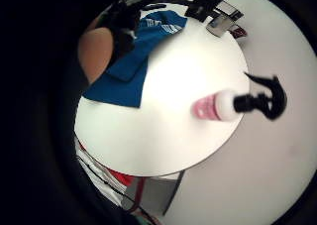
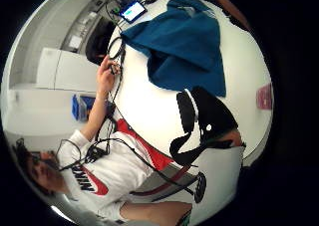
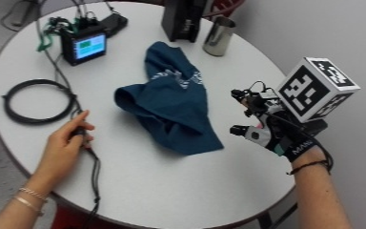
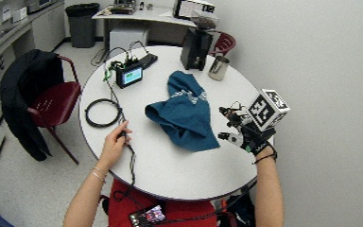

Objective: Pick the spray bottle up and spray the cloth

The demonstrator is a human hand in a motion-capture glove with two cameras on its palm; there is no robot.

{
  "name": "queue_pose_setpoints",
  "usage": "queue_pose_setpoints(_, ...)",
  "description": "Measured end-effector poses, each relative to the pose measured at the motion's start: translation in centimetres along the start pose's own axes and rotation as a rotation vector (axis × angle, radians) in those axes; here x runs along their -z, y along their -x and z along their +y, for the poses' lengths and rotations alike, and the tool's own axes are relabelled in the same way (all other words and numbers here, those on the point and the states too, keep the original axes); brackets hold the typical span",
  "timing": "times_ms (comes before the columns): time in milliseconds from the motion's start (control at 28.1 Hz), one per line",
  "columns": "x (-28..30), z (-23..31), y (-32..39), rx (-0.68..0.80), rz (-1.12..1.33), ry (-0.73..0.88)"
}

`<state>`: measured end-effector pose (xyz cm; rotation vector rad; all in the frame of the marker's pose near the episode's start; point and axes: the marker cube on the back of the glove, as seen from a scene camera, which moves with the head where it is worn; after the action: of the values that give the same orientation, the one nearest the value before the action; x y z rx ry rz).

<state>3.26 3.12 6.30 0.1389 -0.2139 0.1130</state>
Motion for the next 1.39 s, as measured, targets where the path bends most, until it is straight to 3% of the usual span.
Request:
queue_pose_setpoints(213, -1.4, -0.5, -0.8, -0.014, -0.090, -0.051)
queue_pose_setpoints(569, -3.3, 1.2, -9.2, -0.251, -0.437, -0.182)
queue_pose_setpoints(996, -8.7, -2.7, -11.9, -0.347, -0.705, -0.199)
queue_pose_setpoints(1245, -9.4, -4.9, -12.6, -0.330, -0.954, -0.401)
queue_pose_setpoints(1387, -9.8, -4.3, -12.7, -0.334, -0.977, -0.428)
